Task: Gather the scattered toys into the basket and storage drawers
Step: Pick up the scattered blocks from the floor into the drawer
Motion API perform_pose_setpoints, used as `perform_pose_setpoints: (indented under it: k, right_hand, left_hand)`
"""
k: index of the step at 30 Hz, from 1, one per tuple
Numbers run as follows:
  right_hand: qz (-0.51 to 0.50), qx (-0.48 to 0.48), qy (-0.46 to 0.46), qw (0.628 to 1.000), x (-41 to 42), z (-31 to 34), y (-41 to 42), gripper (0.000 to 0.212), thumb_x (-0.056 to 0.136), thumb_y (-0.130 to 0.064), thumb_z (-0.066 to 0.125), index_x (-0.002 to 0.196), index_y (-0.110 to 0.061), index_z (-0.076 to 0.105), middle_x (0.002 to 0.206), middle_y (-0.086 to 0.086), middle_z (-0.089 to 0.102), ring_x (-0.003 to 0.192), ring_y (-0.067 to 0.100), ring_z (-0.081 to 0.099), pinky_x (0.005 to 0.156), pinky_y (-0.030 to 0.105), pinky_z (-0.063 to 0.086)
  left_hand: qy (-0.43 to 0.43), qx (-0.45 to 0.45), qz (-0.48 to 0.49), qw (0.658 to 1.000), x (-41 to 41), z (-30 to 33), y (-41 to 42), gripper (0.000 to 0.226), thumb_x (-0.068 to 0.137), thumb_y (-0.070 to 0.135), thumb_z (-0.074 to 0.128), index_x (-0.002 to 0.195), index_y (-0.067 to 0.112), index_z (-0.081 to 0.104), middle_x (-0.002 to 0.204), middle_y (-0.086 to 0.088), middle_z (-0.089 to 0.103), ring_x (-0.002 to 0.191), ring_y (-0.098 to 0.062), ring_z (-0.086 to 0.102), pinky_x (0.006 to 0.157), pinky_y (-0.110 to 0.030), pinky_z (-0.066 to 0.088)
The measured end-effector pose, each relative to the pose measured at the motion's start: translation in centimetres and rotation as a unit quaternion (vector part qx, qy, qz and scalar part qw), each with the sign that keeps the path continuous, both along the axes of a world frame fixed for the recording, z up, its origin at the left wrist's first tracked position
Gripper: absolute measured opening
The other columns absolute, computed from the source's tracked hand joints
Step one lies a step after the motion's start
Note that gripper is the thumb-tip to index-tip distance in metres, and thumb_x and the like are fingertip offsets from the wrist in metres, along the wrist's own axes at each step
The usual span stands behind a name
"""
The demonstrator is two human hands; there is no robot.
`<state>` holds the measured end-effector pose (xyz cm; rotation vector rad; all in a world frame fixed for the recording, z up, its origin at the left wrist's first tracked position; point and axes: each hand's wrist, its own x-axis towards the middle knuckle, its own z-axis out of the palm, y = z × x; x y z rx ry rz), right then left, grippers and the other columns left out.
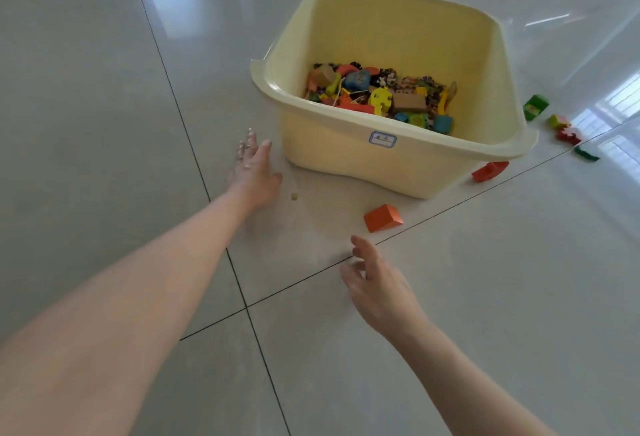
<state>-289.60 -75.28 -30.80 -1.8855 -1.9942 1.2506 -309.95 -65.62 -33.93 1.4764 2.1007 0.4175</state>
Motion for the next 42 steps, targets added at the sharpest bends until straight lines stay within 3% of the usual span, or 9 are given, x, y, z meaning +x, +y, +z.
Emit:
perform_pose_setpoints:
  k: [3,7,14,17,22,29,33,38,42]
  right_hand:
    - [-0.039,0.026,0.018,0.999,0.6,-0.4,0.4,0.04,0.096,-0.02,0.042,0.136,-0.024,0.041,0.125,-0.005,0.055,0.109,0.015,0.054,0.09,0.026,0.041]
    - [-0.108,0.154,-0.031,0.982,1.4,-0.8,1.6,0.024,0.093,-0.013,0.044,0.111,-0.019,0.058,0.111,-0.008,0.051,0.1,0.015,0.053,0.073,0.021,0.032]
    - [0.062,0.115,-0.205,0.97,2.1,-0.7,5.6,0.068,0.088,-0.01,0.052,0.146,-0.028,0.02,0.156,-0.002,0.008,0.14,0.025,0.017,0.11,0.039,0.023]
    - [0.116,0.093,-0.266,0.952,2.8,-1.2,6.0,0.066,0.086,-0.006,0.053,0.143,-0.027,0.026,0.145,0.003,0.028,0.128,0.029,0.034,0.101,0.038,0.033]
    - [0.071,0.063,-0.254,0.963,4.0,-1.1,3.6,0.033,0.085,-0.009,0.048,0.115,-0.022,0.045,0.102,0.004,0.056,0.096,0.03,0.056,0.069,0.03,0.041]
    - [0.175,0.066,-0.28,0.942,4.8,-0.6,0.2,0.056,0.089,-0.045,0.051,0.139,-0.036,0.028,0.134,0.004,0.04,0.119,0.031,0.04,0.081,0.037,0.042]
    - [0.156,0.118,-0.287,0.938,4.1,-1.5,-1.3,0.026,0.096,-0.018,0.041,0.122,-0.023,0.044,0.118,0.01,0.043,0.113,0.031,0.043,0.068,0.033,0.035]
    - [0.237,0.046,-0.234,0.942,8.3,0.9,-2.9,0.045,0.091,-0.011,0.047,0.134,-0.021,0.037,0.125,0.011,0.042,0.116,0.03,0.043,0.077,0.033,0.04]
    - [0.181,-0.061,-0.195,0.962,16.1,7.3,-3.9,0.052,0.083,-0.015,0.055,0.133,-0.018,0.04,0.113,0.004,0.048,0.093,0.022,0.055,0.072,0.029,0.048]
  left_hand:
    - [0.078,-0.061,-0.02,0.995,0.1,-1.7,0.0,0.067,0.096,0.031,0.041,0.15,0.018,0.003,0.158,-0.001,-0.007,0.145,-0.023,-0.009,0.116,-0.044,0.0]
    - [0.191,0.046,-0.035,0.98,0.9,-2.8,-2.0,0.045,0.096,0.024,0.041,0.139,0.011,0.037,0.144,-0.012,0.031,0.131,-0.036,0.025,0.102,-0.045,0.028]
    - [0.142,0.021,-0.009,0.99,0.4,-1.8,-2.7,0.031,0.096,0.011,0.04,0.124,0.012,0.054,0.144,-0.013,0.031,0.126,-0.034,0.031,0.092,-0.041,0.039]
    - [0.145,0.027,-0.015,0.989,1.1,-1.2,-4.0,0.032,0.094,0.006,0.041,0.121,0.014,0.056,0.125,-0.017,0.047,0.117,-0.034,0.042,0.087,-0.037,0.04]
    - [-0.001,0.09,-0.008,0.996,1.6,0.1,-6.6,0.036,0.087,0.011,0.052,0.121,0.016,0.061,0.115,-0.02,0.059,0.109,-0.034,0.053,0.085,-0.032,0.042]
    - [-0.06,0.089,-0.068,0.992,5.3,3.9,-8.1,0.046,0.082,0.013,0.063,0.127,0.016,0.057,0.124,-0.012,0.061,0.116,-0.026,0.055,0.096,-0.028,0.041]
    - [-0.096,0.093,-0.091,0.987,6.9,5.5,-9.5,0.049,0.078,0.008,0.067,0.126,0.013,0.058,0.12,-0.01,0.064,0.11,-0.022,0.06,0.1,-0.028,0.042]
    - [-0.242,0.033,-0.058,0.968,8.4,7.5,-11.2,0.053,0.08,-0.002,0.065,0.129,0.014,0.054,0.102,-0.009,0.062,0.079,-0.015,0.059,0.07,-0.017,0.052]
    - [-0.336,-0.042,-0.103,0.935,12.8,11.3,-12.6,0.054,0.082,0.001,0.064,0.129,0.024,0.051,0.102,-0.004,0.058,0.088,-0.021,0.061,0.069,-0.025,0.051]
